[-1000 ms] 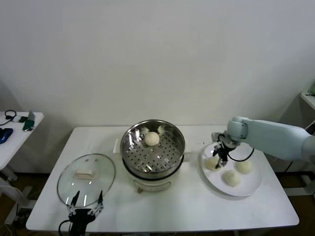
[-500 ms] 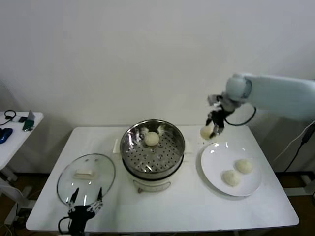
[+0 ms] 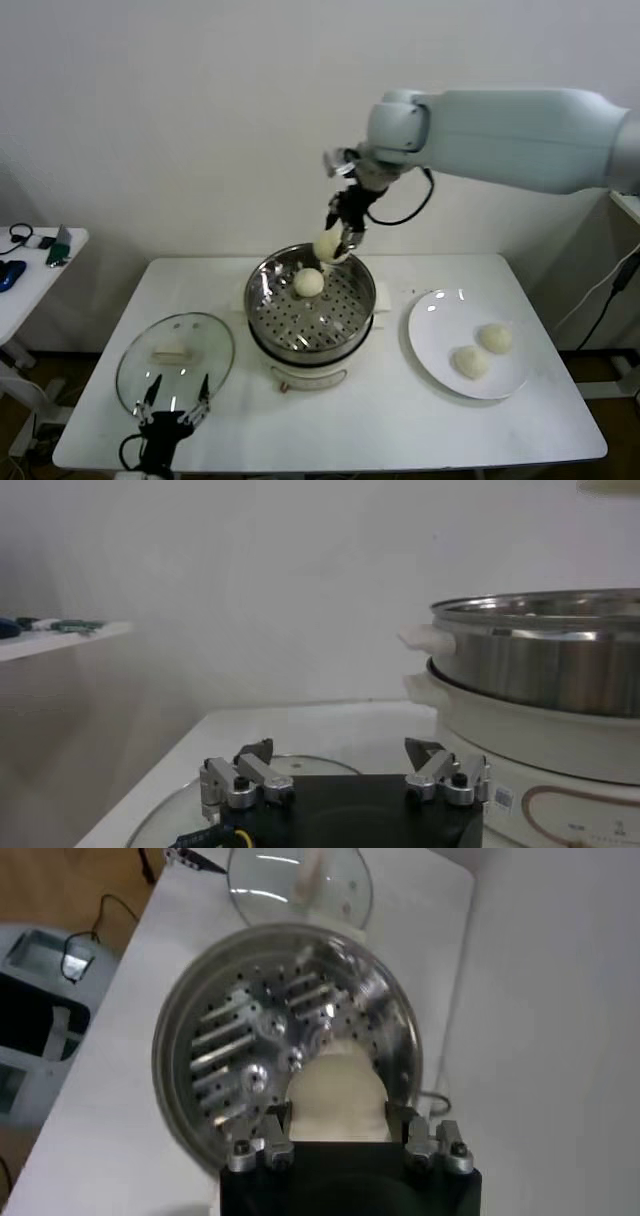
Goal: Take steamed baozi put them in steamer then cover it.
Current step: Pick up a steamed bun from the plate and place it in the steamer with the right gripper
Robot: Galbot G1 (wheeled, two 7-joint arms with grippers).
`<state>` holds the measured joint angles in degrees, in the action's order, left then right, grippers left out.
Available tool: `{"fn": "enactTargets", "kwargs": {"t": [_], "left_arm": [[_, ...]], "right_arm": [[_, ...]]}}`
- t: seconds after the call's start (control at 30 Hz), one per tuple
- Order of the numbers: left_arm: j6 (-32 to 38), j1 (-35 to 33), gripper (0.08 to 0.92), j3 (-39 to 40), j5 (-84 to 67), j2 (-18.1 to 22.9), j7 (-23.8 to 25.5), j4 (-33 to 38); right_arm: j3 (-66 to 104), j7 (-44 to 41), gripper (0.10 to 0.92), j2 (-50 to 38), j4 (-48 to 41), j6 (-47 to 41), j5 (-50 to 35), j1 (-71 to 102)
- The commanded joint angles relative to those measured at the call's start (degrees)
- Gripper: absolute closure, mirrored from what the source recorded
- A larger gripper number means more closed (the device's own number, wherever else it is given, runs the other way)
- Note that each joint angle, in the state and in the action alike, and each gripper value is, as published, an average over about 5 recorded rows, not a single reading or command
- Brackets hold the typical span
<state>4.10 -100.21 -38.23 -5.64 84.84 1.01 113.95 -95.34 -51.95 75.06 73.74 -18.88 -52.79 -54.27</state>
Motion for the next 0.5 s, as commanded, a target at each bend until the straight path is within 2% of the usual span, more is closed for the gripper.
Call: {"fn": "enactTargets", "kwargs": {"t": [0.03, 0.5], "left_arm": [[0.0, 0.0, 0.177, -0.1, -0.1, 0.1, 0.0, 0.2], [0.3, -0.5, 0.177, -0.2, -0.1, 0.1, -0.1, 0.3]], "right_arm": [[0.7, 3.5, 0.389, 12.6, -7.7, -2.0, 0.7, 10.2], [0.2, 4.0, 0.389, 16.9, -16.0, -2.1, 4.2, 17.8]]}}
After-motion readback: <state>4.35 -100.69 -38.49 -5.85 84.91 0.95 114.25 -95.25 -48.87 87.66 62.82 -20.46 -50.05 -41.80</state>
